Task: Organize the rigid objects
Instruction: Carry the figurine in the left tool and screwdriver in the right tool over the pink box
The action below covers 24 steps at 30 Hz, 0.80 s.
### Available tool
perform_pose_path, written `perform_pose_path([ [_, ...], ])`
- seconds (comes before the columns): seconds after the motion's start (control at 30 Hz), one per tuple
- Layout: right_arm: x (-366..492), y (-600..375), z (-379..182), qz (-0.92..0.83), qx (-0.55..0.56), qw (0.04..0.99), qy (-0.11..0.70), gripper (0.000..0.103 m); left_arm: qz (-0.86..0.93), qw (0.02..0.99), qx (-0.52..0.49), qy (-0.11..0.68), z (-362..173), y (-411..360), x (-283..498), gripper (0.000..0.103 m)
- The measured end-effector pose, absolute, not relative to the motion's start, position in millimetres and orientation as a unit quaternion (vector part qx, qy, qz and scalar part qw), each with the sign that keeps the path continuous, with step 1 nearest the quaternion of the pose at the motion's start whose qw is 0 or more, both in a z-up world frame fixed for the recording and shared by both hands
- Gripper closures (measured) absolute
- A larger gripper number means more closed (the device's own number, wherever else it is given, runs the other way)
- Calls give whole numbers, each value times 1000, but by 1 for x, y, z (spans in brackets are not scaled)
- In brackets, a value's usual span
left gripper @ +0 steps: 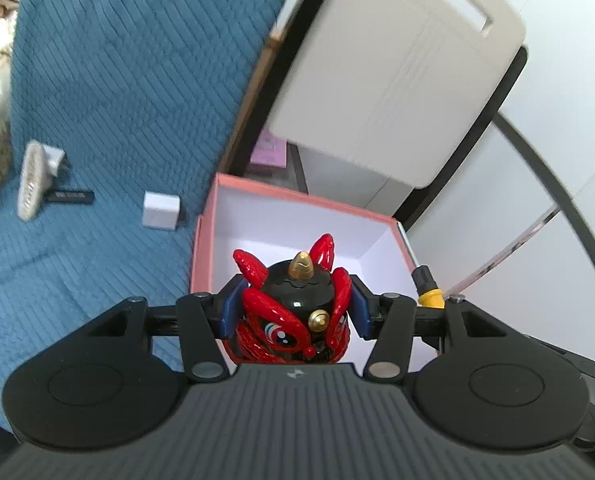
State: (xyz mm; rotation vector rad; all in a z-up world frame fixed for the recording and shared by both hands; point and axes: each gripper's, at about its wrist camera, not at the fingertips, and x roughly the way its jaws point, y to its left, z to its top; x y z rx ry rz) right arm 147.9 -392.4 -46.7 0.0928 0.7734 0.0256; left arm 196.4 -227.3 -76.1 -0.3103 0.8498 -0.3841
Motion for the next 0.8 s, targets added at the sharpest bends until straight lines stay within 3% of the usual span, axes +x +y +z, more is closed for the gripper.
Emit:
perform_pose_path([
  [0.8,199,-487,-182,-29,90,863,496,82,-195,830,-95,514,-204,-344,267,44],
])
